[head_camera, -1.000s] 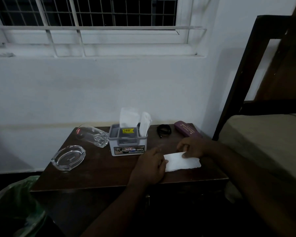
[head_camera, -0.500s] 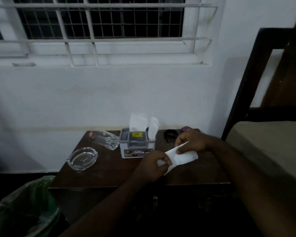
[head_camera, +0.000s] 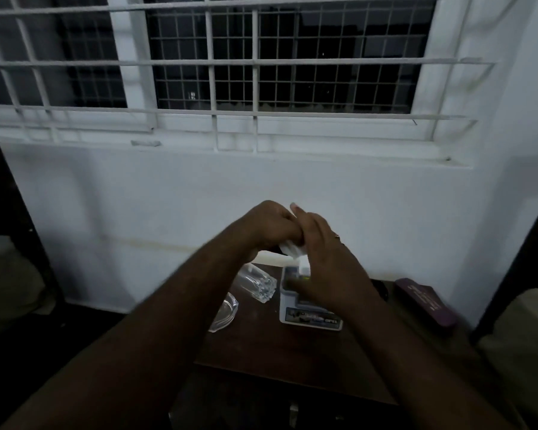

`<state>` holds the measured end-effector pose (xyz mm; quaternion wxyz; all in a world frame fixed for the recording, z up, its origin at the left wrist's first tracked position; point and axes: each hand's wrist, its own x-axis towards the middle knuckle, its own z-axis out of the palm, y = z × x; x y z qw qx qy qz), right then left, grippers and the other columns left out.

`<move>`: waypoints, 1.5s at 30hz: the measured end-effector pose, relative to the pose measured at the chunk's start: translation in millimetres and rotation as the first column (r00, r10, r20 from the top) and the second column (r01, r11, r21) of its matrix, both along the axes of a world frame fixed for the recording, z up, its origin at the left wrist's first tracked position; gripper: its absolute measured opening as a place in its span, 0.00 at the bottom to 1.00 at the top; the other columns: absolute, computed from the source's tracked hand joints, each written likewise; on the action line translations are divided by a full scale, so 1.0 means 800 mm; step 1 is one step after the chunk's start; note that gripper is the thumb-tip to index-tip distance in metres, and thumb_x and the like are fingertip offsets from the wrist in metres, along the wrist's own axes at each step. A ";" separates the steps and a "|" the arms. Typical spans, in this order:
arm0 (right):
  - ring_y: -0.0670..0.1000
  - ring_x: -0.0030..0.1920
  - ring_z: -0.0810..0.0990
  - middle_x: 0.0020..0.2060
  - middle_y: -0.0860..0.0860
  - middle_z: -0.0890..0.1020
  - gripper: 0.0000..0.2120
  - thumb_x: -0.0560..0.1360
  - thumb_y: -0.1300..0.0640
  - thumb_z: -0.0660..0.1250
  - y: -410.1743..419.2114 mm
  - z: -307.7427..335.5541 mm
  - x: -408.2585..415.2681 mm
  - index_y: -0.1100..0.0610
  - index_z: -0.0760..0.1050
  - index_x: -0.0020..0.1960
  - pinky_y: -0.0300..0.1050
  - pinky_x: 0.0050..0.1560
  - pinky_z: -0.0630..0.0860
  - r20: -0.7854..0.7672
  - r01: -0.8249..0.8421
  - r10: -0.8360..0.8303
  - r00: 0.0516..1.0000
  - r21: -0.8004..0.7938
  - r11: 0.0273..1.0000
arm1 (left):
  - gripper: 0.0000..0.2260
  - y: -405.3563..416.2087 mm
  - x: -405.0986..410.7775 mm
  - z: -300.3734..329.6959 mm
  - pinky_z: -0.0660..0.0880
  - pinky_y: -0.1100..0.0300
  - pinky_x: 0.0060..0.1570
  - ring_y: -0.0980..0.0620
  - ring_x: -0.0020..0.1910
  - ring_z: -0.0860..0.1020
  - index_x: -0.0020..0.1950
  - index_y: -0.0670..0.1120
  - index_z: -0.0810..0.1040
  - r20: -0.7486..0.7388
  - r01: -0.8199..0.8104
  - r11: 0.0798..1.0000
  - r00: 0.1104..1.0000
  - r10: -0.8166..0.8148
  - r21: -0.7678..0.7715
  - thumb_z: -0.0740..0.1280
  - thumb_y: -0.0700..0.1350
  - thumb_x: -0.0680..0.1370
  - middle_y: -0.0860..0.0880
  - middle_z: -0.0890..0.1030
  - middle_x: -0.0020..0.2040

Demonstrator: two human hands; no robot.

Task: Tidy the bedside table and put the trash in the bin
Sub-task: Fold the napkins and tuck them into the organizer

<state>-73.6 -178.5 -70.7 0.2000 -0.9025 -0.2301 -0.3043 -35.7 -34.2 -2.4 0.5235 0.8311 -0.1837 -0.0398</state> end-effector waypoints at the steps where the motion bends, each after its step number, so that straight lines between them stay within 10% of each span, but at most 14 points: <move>1: 0.50 0.58 0.74 0.68 0.48 0.64 0.43 0.70 0.47 0.67 0.007 0.002 0.011 0.43 0.46 0.77 0.45 0.47 0.75 0.025 0.006 -0.008 1.000 0.077 0.997 | 0.07 0.005 0.007 0.006 0.81 0.59 0.37 0.45 0.38 0.83 0.47 0.33 0.82 -0.039 -0.005 1.000 0.999 0.004 -0.029 0.70 0.33 0.71 0.36 0.83 0.42; 4: 0.50 0.52 0.78 0.62 0.49 0.73 0.37 0.72 0.64 0.64 0.012 0.003 0.050 0.44 0.54 0.75 0.39 0.46 0.72 -0.060 0.049 -0.033 0.998 0.294 0.955 | 0.06 0.013 0.030 0.006 0.80 0.58 0.37 0.47 0.39 0.82 0.49 0.37 0.79 -0.080 -0.021 0.990 0.997 0.009 -0.139 0.70 0.37 0.74 0.39 0.81 0.43; 8: 0.43 0.40 0.79 0.53 0.49 0.77 0.33 0.72 0.63 0.70 -0.003 -0.011 0.086 0.49 0.60 0.72 0.26 0.31 0.72 -0.223 0.122 -0.014 0.975 0.476 0.871 | 0.18 0.013 0.056 -0.036 0.81 0.51 0.47 0.51 0.40 0.86 0.51 0.41 0.76 -0.074 -0.130 0.965 0.991 0.116 -0.226 0.67 0.56 0.77 0.48 0.83 0.50; 14: 0.49 0.55 0.74 0.59 0.49 0.76 0.37 0.69 0.61 0.71 -0.012 -0.050 0.107 0.53 0.59 0.74 0.42 0.54 0.70 -0.345 0.255 -0.072 0.936 0.522 0.814 | 0.06 0.008 0.075 -0.133 0.78 0.59 0.45 0.52 0.46 0.83 0.46 0.45 0.82 0.036 -0.193 0.979 0.980 0.196 -0.061 0.65 0.43 0.76 0.53 0.84 0.44; 27: 0.43 0.42 0.77 0.50 0.47 0.78 0.35 0.66 0.47 0.76 0.010 -0.074 0.114 0.50 0.64 0.69 0.41 0.40 0.73 -0.415 0.319 -0.137 0.899 0.410 0.854 | 0.08 0.017 0.079 -0.179 0.74 0.69 0.41 0.55 0.44 0.80 0.53 0.43 0.80 0.231 -0.200 0.979 0.955 0.185 0.043 0.64 0.38 0.77 0.50 0.83 0.45; 37: 0.53 0.59 0.76 0.60 0.51 0.75 0.19 0.75 0.50 0.64 -0.008 -0.057 0.033 0.51 0.68 0.64 0.50 0.56 0.75 -0.394 0.293 -0.310 0.865 -0.105 0.950 | 0.19 0.013 0.038 -0.182 0.73 0.49 0.60 0.42 0.60 0.76 0.65 0.37 0.75 0.544 -0.076 0.940 0.830 -0.126 0.333 0.63 0.39 0.74 0.40 0.79 0.60; 41: 0.57 0.76 0.56 0.76 0.57 0.56 0.40 0.74 0.39 0.62 -0.015 -0.087 -0.005 0.56 0.51 0.76 0.51 0.72 0.61 -0.406 0.286 -0.477 0.779 -0.446 0.848 | 0.32 0.008 0.017 -0.203 0.54 0.48 0.76 0.43 0.79 0.51 0.78 0.38 0.52 0.488 -0.116 0.808 0.842 -0.228 0.578 0.60 0.46 0.78 0.39 0.54 0.80; 45: 0.60 0.78 0.39 0.77 0.61 0.38 0.53 0.71 0.34 0.63 -0.028 -0.109 -0.024 0.60 0.36 0.77 0.55 0.76 0.46 -0.414 0.338 -0.572 0.708 -0.513 0.789 | 0.40 0.010 -0.003 -0.224 0.42 0.48 0.77 0.45 0.78 0.33 0.79 0.41 0.36 0.400 -0.108 0.669 0.866 -0.300 0.735 0.56 0.50 0.75 0.42 0.34 0.79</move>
